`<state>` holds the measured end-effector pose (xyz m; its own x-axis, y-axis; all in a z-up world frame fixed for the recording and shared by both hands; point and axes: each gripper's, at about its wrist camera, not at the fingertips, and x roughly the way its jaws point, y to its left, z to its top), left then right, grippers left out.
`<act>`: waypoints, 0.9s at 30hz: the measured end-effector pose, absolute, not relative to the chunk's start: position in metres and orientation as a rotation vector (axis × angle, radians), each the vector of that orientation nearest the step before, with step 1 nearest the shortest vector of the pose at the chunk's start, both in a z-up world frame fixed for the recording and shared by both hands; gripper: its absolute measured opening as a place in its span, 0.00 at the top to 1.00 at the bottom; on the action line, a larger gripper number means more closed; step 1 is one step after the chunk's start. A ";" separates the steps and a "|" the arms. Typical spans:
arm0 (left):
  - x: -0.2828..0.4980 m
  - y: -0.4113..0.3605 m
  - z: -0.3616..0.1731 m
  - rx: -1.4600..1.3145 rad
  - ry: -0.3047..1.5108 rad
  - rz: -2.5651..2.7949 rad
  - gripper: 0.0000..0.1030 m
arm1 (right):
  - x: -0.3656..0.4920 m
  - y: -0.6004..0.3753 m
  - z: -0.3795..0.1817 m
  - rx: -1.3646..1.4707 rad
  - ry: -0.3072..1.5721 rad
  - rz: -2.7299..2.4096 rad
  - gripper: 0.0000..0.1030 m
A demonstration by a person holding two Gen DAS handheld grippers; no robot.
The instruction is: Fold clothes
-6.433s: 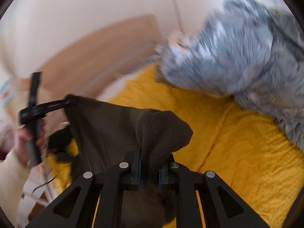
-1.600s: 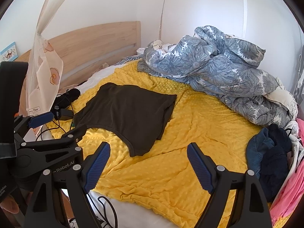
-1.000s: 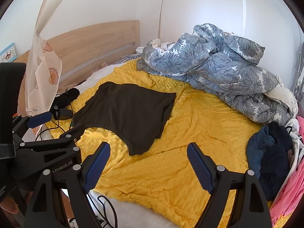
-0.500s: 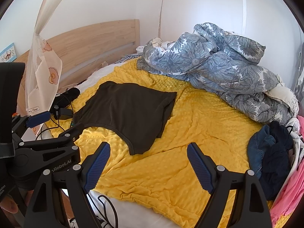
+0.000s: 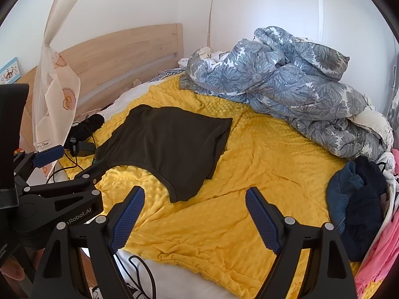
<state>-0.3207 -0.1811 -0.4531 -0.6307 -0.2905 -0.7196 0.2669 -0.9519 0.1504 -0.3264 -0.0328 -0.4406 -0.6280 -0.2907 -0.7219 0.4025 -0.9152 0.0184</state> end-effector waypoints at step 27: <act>-0.321 -0.180 -0.453 1.149 -0.055 -2.587 0.22 | -0.327 -0.033 -0.441 1.086 0.201 -2.519 0.18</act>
<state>-0.3210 -0.1802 -0.4535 -0.6306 -0.2941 -0.7182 0.2633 -0.9516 0.1584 -0.3269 -0.0327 -0.4414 -0.6244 -0.2941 -0.7236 0.4048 -0.9141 0.0221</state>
